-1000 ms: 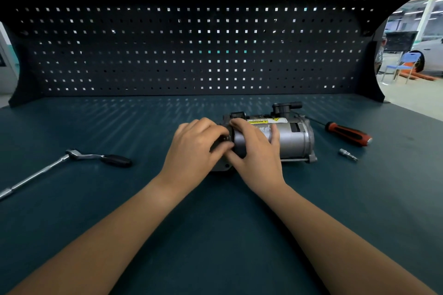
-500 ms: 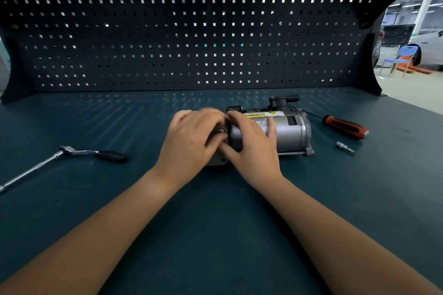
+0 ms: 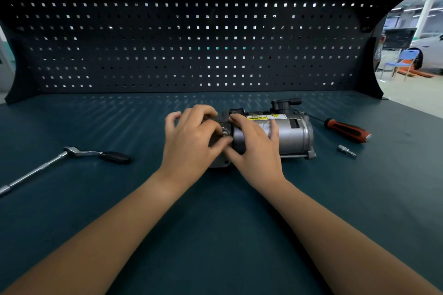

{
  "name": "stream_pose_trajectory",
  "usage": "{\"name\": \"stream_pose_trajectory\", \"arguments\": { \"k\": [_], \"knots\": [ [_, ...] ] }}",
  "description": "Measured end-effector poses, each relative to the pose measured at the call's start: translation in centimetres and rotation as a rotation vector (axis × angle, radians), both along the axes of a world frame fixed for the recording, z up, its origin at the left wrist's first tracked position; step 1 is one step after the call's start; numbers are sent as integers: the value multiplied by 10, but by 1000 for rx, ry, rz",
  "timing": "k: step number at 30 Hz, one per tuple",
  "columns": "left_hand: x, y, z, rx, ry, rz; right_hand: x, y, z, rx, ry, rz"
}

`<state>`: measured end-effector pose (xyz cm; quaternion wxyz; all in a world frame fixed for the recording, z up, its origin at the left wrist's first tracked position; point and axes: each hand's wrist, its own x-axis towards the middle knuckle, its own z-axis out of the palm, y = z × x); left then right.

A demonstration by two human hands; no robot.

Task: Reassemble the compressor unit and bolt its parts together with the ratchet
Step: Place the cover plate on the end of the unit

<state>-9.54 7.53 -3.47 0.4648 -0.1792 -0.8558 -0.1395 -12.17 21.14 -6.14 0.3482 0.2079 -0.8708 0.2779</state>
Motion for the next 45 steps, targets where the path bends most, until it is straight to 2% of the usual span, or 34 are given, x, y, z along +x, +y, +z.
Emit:
{"name": "stream_pose_trajectory", "arguments": {
  "k": [7,12,18,22,26,28,31,34,36,38,40,41,45],
  "knots": [
    [1,-1,-1,-176,58,-24,1,0,0,1,-5,0],
    [0,-2,2,41,-127,30,1,1,0,-6,7,5],
    [0,-2,-3,-176,13,16,2,-1,1,-8,2,4],
    [0,-3,-2,-24,-112,16,2,0,1,-6,-2,8],
    [2,-8,-1,-127,-93,-45,3,1,1,-4,12,11],
    [3,-22,3,-72,-117,-42,4,2,1,-2,15,11],
    [0,-68,14,158,-99,97,4,3,1,3,7,32],
    [-5,-140,14,323,-138,438,5,4,1,-24,4,52],
    [-6,-196,-2,407,-346,681,8,3,5,-22,39,34],
    [-7,-244,-25,493,-625,827,14,-2,10,12,150,9],
    [-13,-271,-43,439,-832,873,26,-10,16,24,308,28],
    [-17,-277,-49,410,-852,852,34,-16,18,22,358,65],
    [-35,-283,-58,382,-748,776,63,-38,21,23,440,263]
  ]
}}
